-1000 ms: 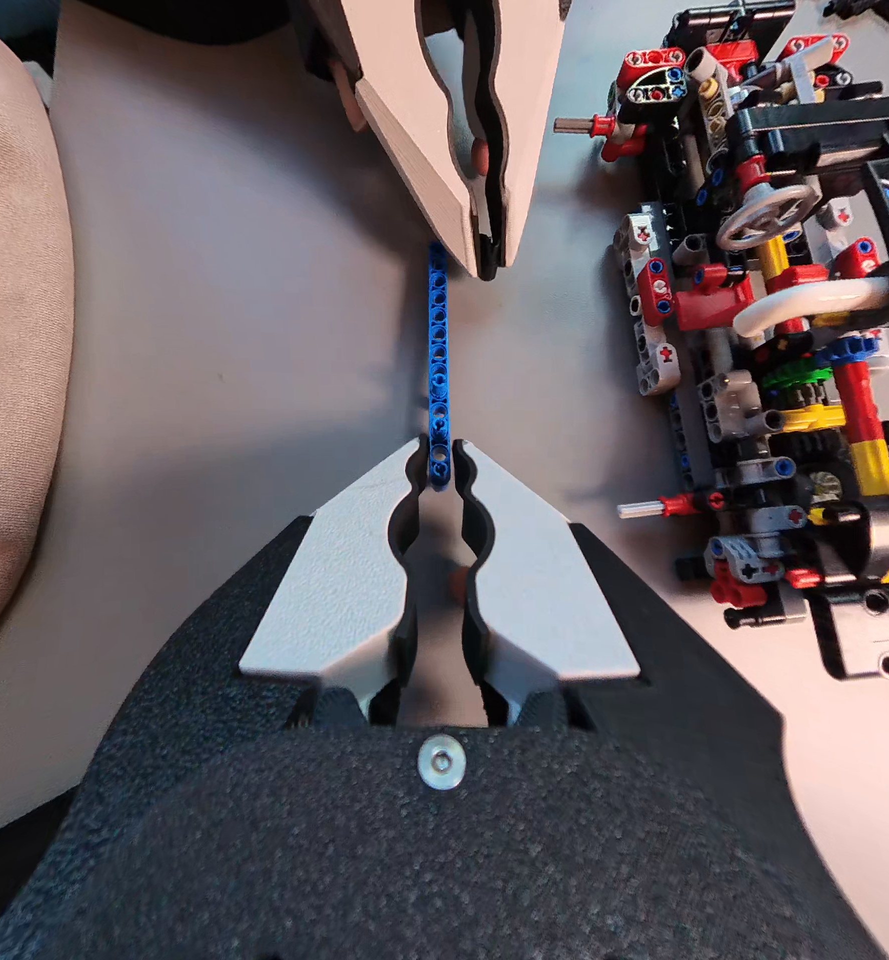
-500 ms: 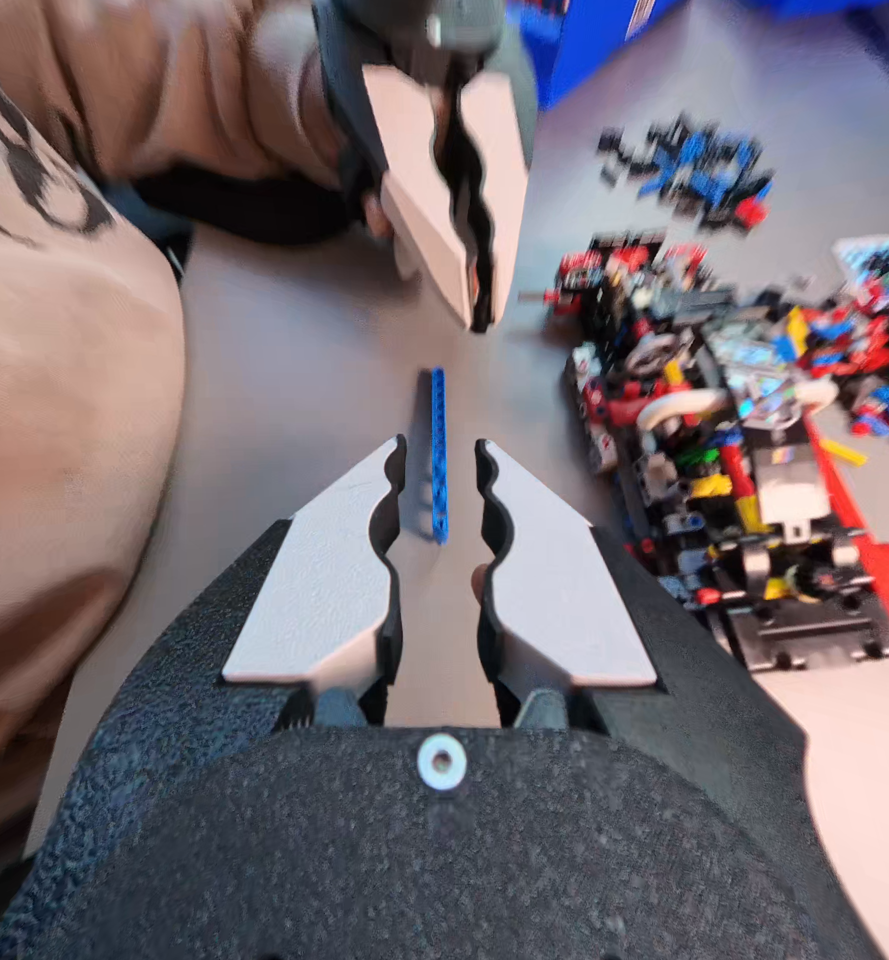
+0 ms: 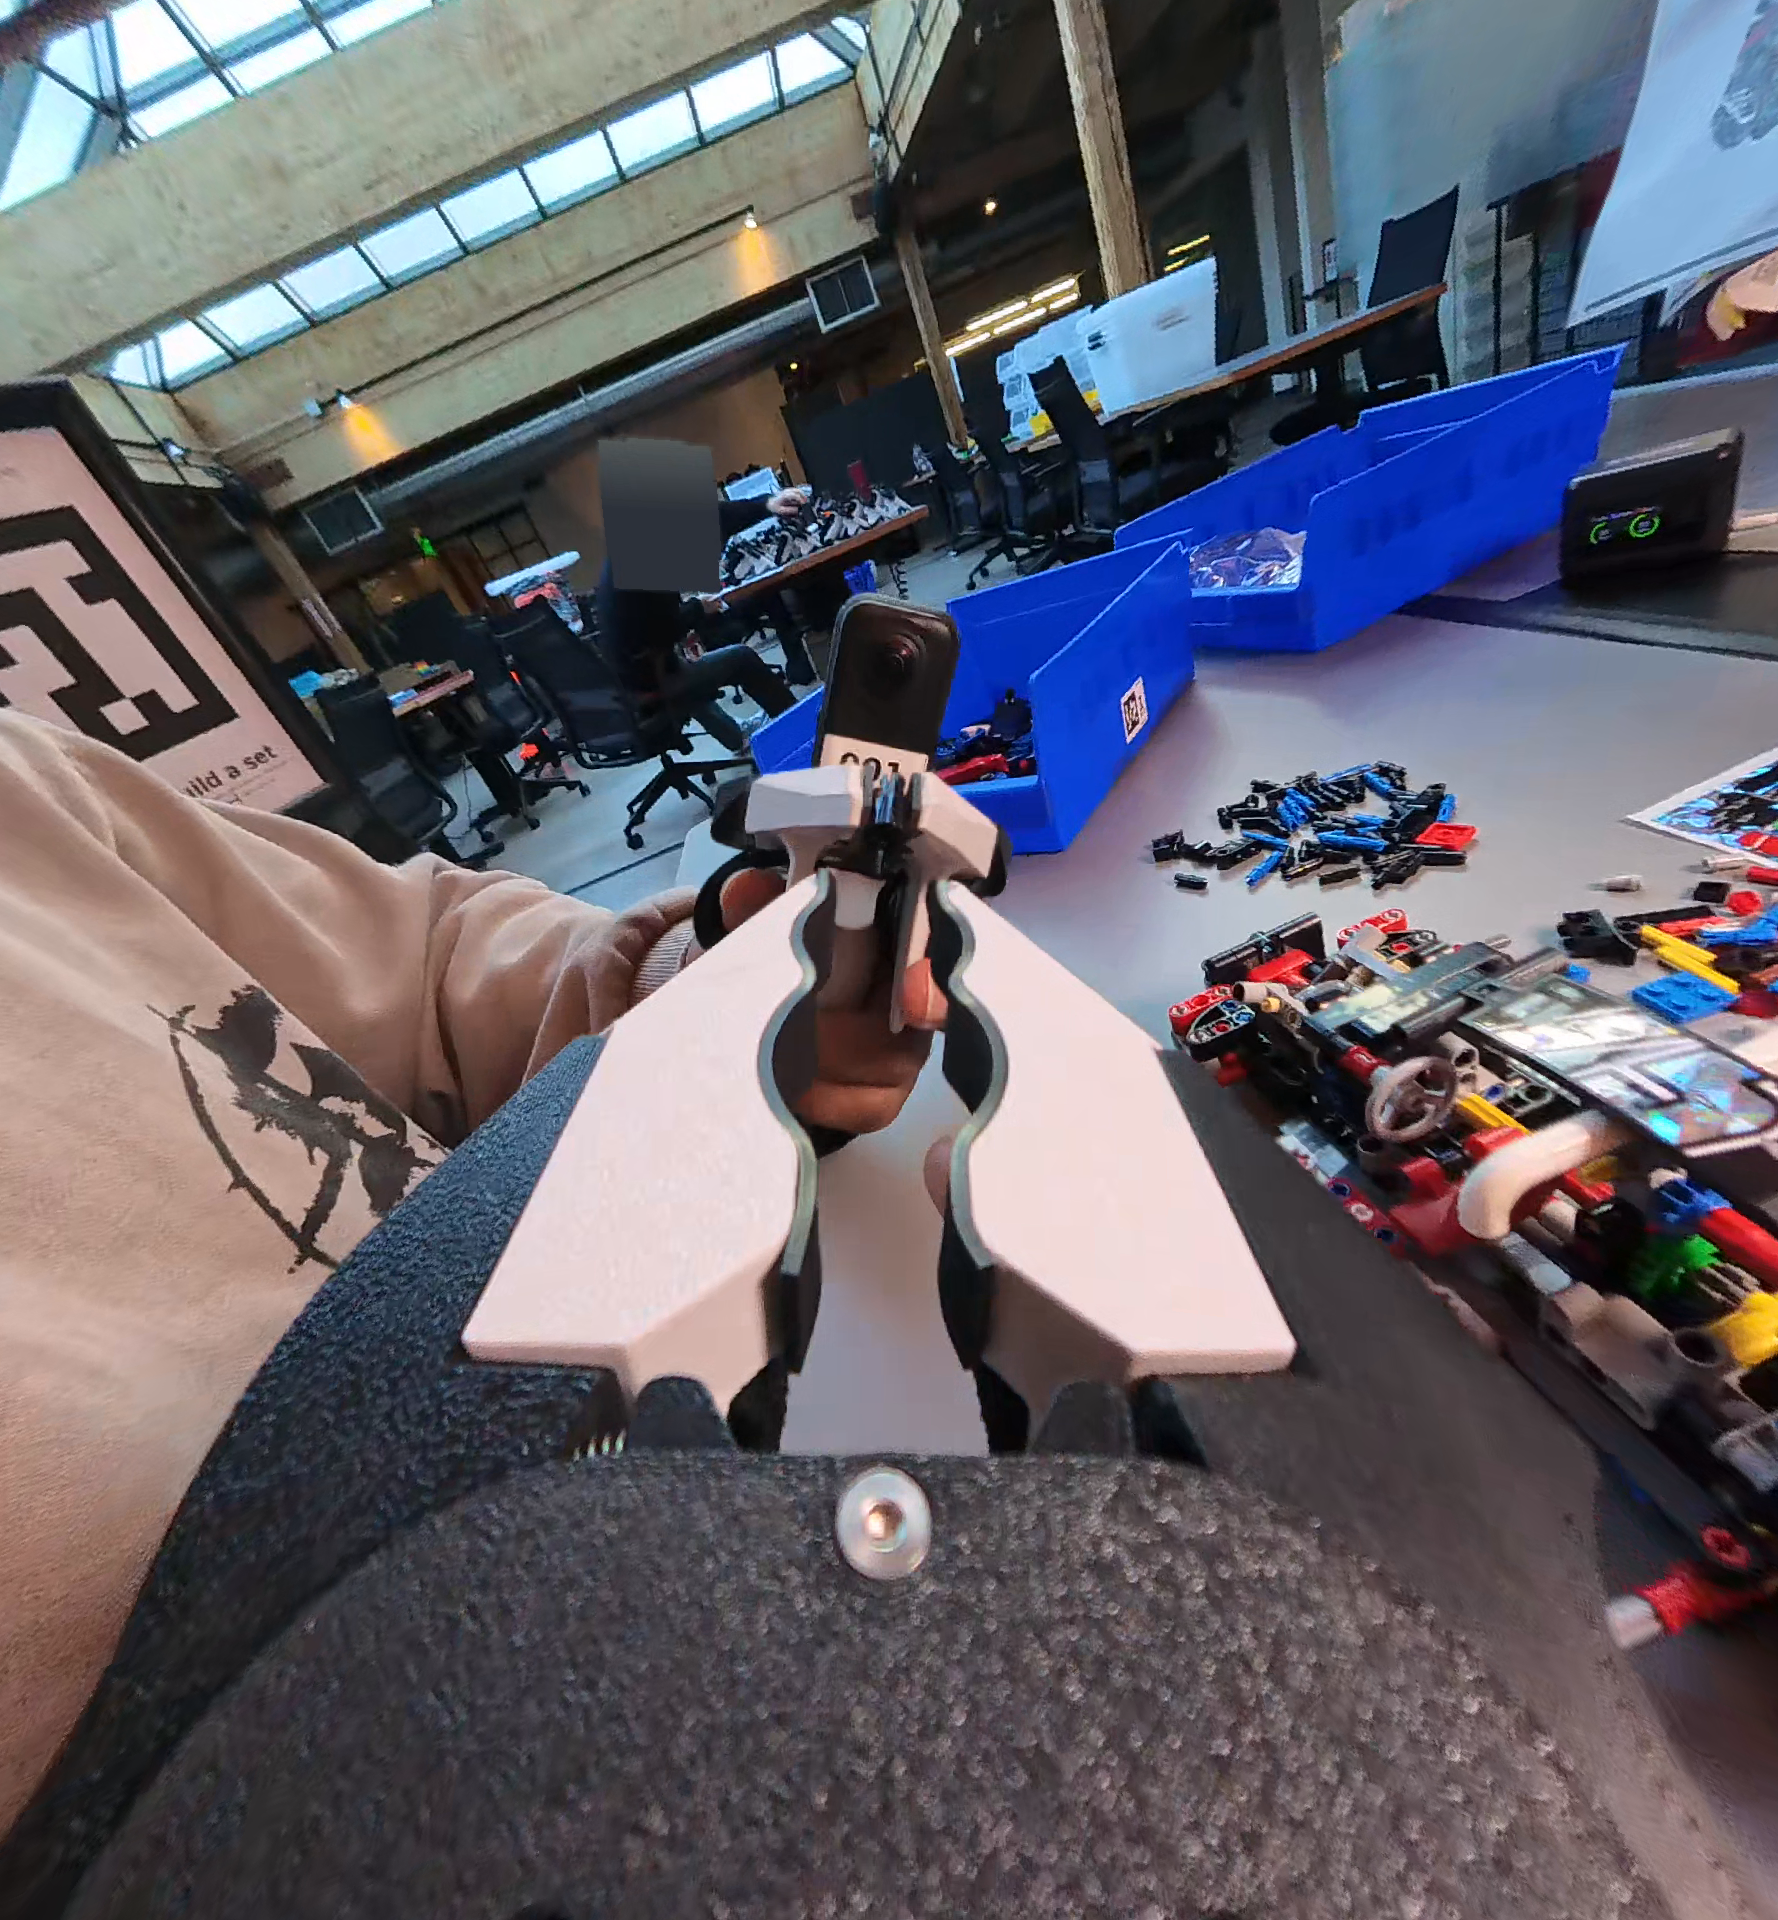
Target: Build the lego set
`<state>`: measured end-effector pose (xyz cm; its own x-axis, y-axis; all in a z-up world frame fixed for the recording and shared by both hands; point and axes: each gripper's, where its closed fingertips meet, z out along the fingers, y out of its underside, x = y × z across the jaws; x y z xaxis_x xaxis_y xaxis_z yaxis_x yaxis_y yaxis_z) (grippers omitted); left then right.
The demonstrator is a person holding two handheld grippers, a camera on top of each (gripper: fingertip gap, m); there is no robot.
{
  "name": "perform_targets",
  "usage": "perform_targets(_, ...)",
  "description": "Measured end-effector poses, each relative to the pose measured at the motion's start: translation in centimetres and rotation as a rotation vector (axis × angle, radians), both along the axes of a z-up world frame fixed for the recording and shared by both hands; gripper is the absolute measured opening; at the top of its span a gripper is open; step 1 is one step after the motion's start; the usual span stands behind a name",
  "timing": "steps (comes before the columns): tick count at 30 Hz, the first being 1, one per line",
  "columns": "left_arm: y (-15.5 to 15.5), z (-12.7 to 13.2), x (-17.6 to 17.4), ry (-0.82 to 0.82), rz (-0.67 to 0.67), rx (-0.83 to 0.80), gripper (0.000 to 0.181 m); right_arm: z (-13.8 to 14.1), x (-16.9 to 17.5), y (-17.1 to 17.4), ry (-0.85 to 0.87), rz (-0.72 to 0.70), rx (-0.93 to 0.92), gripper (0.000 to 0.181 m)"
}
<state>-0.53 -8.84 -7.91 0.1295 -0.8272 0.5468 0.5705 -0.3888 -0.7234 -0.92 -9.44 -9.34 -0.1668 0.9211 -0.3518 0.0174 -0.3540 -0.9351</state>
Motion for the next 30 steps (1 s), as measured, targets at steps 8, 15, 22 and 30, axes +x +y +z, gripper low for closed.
perform_targets(8, -0.2, -0.2, 0.3, 0.03, 0.006, 0.024, 0.005, 0.1, -0.7, -0.3, 0.001, 0.01, 0.009, 0.004)
perform_targets(15, -0.4, -3.9, 1.1, 0.397, -0.015, 0.065, 0.008, -3.2, 1.5, -0.3, -0.404, 0.18, 0.165, 0.005)
perform_targets(22, -1.2, -6.7, 2.6, 0.689, -0.017, 0.165, 0.01, -5.8, 3.1, -0.8, -0.661, 0.292, 0.257, 0.005)
perform_targets(30, -1.6, -7.6, 2.8, 0.767, -0.021, 0.194, 0.003, -6.7, 3.0, -1.3, -0.644, 0.308, 0.186, 0.004)
